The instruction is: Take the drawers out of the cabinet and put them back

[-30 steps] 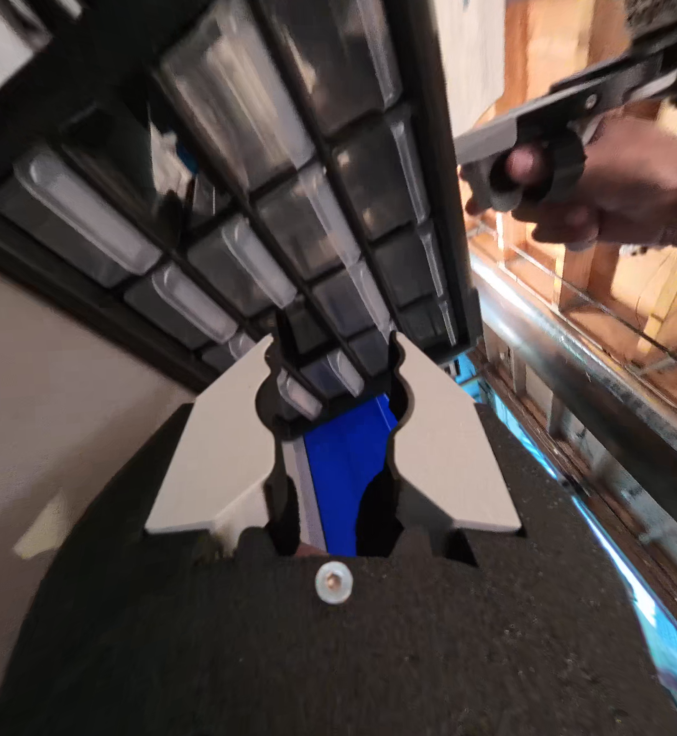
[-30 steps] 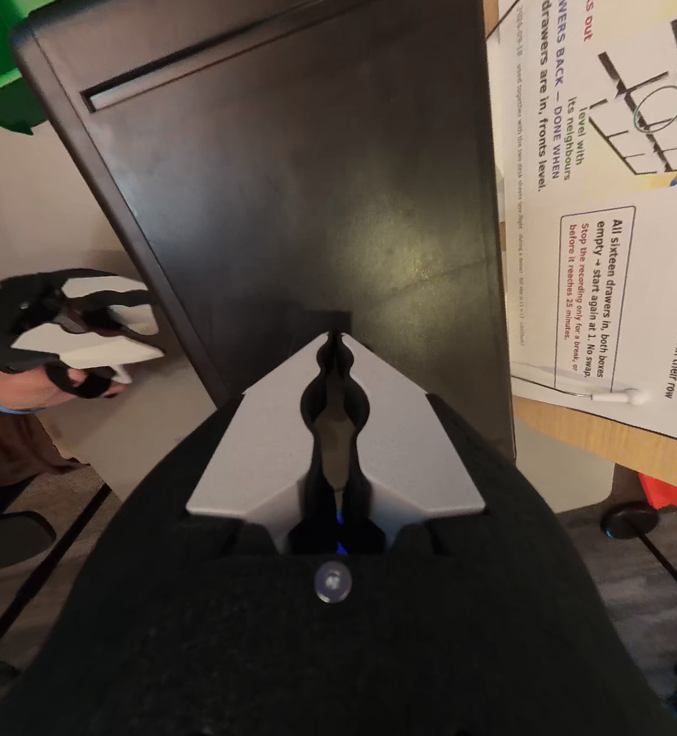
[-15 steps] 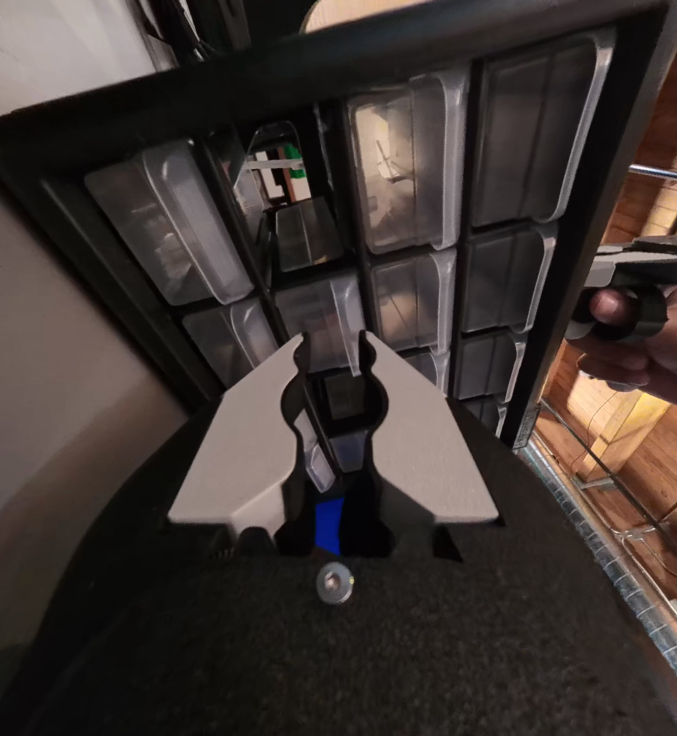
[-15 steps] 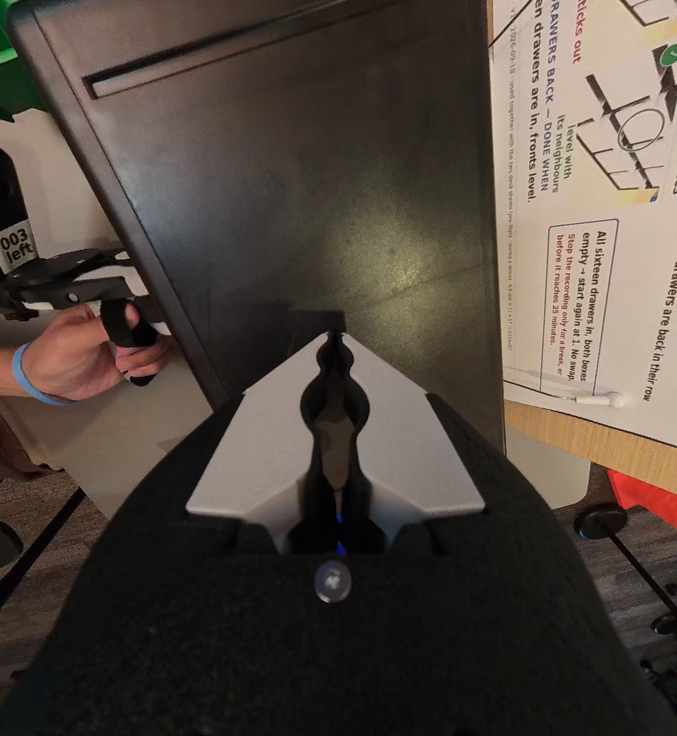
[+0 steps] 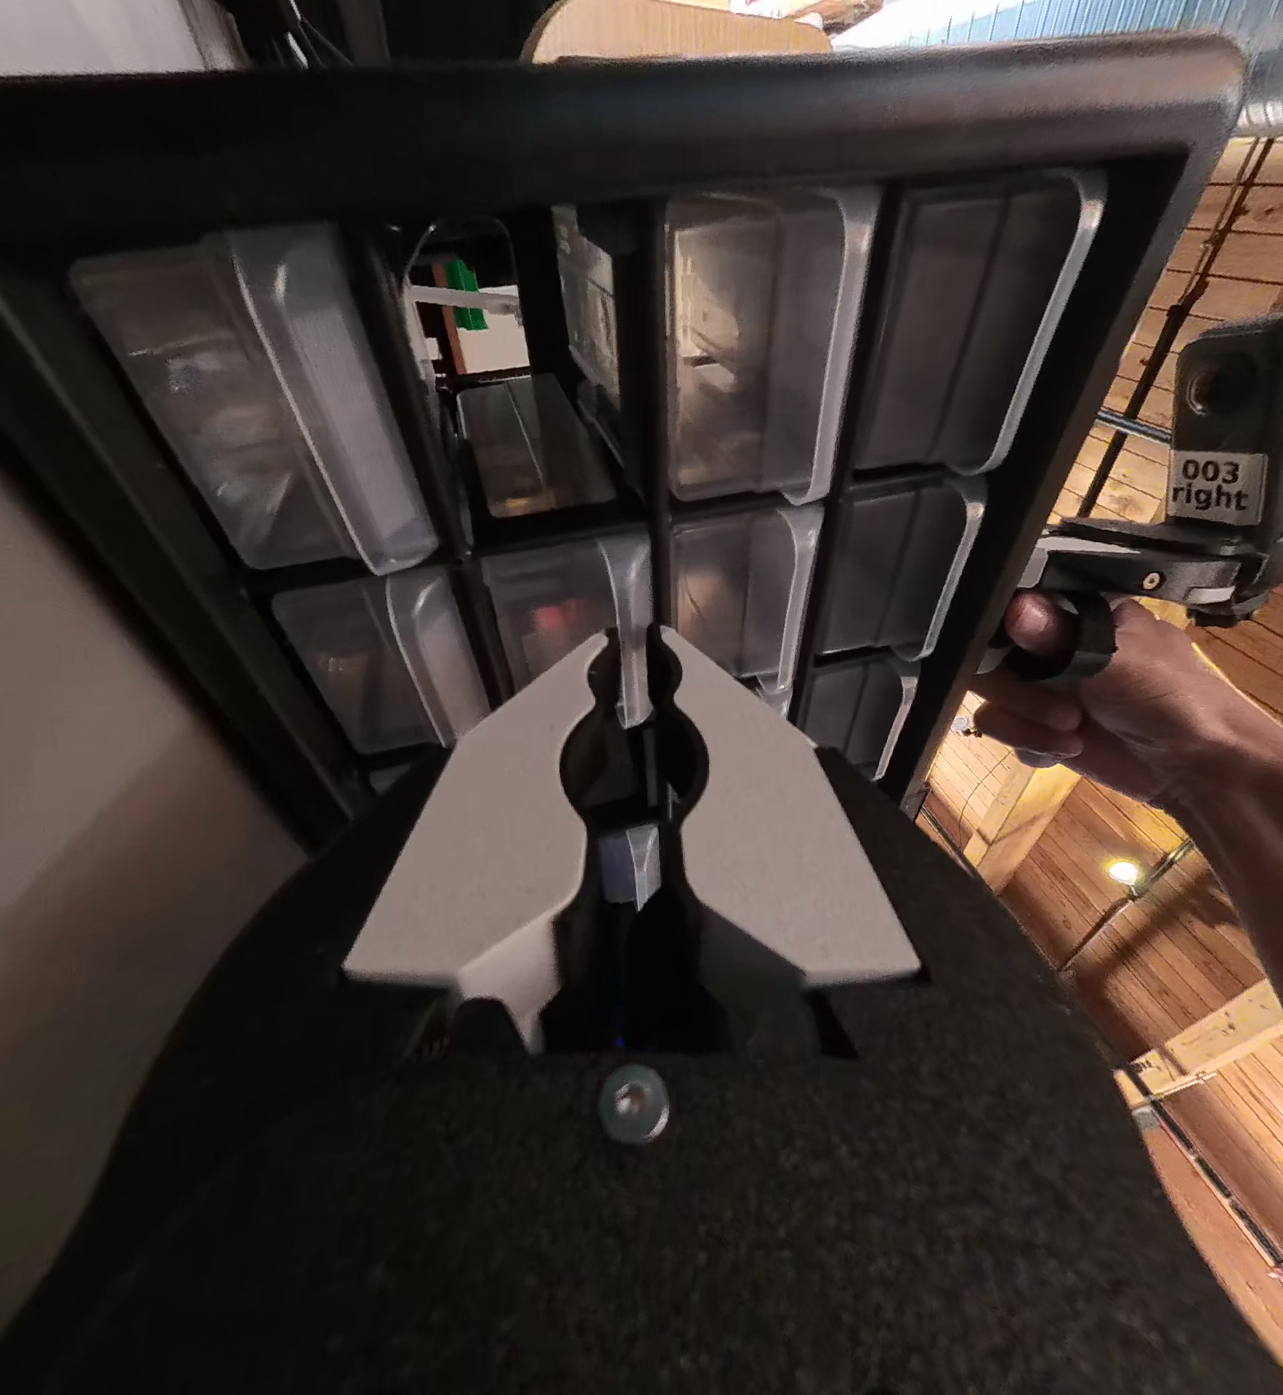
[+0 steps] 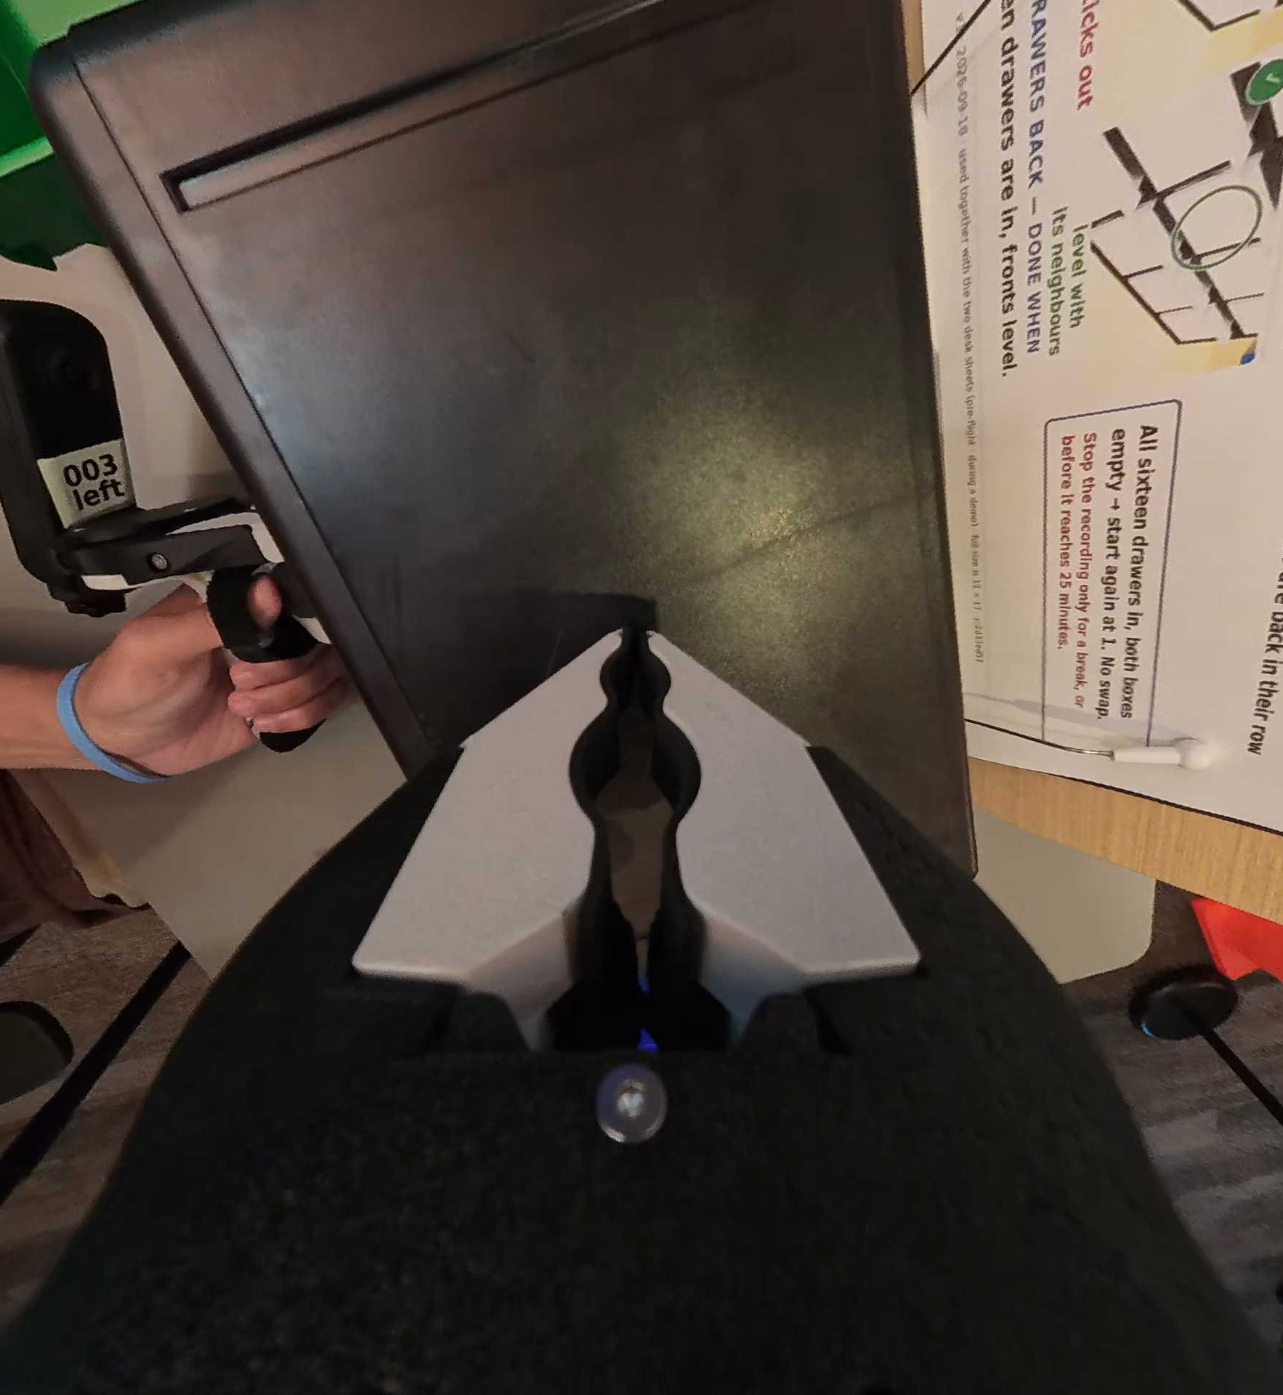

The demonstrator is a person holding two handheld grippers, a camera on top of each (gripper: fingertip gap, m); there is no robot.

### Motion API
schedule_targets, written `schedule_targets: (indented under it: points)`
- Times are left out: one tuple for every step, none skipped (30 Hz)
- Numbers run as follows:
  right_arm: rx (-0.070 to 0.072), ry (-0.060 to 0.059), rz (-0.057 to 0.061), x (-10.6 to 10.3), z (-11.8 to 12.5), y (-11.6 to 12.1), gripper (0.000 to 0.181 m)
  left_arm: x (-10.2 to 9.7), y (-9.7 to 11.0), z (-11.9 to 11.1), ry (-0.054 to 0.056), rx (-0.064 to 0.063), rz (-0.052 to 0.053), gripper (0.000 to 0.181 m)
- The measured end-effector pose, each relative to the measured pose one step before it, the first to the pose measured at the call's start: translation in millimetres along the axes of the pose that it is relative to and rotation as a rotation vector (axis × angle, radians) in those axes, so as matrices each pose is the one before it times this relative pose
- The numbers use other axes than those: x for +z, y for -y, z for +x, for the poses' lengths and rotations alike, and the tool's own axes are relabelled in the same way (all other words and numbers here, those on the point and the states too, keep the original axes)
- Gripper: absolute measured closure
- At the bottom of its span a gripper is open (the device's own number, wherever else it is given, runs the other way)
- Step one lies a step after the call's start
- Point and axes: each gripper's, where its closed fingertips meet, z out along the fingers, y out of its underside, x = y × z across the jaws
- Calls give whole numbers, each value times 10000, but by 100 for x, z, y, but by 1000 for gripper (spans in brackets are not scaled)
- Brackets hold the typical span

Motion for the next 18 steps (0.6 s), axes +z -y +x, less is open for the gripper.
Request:
schedule_targets:
  points:
    - [51, 47, 57, 1, -3, -2, 181, -93, -45, 37, -76, 41, -20, 176]
    - [53, 41, 45, -6, 5, -5, 181, -142, -79, 50, -134, 72, -23, 177]
    - [47, 31, 21, 3, -5, 1, 181, -167, -70, 67, -150, 106, 8, 177]
    - [8, -6, -23, 9, 2, -8, 181, -186, -92, 64, -113, 94, 3, 177]
    - [-81, -64, -73, -1, 4, -8, 181, -180, -90, 67, -34, 111, -29, 177]
    - [-139, -107, -116, -9, 0, -3, 181, -180, -87, 69, 19, 51, -50, 177]
    - [-117, -110, -141, 6, 4, 3, 181, -207, -63, 64, 23, -31, -49, 177]
    - [-67, -79, -144, -5, 4, -8, 181, -282, -80, 97, 9, -53, -60, 177]
    - [-37, -55, -134, 2, -1, -2, 181, -351, -91, 120, 24, 28, -74, 177]
    - [-12, -36, -122, 1, 5, 7, 181, -391, -127, 106, 44, 96, -89, 177]
    - [-5, -27, -104, -2, 0, -9, 181, -399, -123, 117, 55, 134, -88, 177]
    - [-4, -32, -84, 9, 5, 5, 181, -370, -98, 105, 55, 63, -76, 177]
    - [2, -39, -76, 0, -3, -9, 181, -335, -103, 112, 50, -43, -56, 177]
    - [-4, -48, -68, 3, 5, -3, 181, -290, -116, 121, 30, -123, -56, 177]
    - [-16, -53, -52, -1, 0, 0, 181, -311, -87, 112, 5, -172, -66, 177]
    - [-16, -46, -37, -2, -3, 0, 181, -338, -96, 126, -18, -121, -94, 177]
    - [-6, -33, -22, 1, 1, 6, 181, -376, -117, 113, -42, -39, -123, 177]
    - [15, -10, -11, 1, -11, -2, 181, -414, -117, 118, -82, -15, -133, 177]
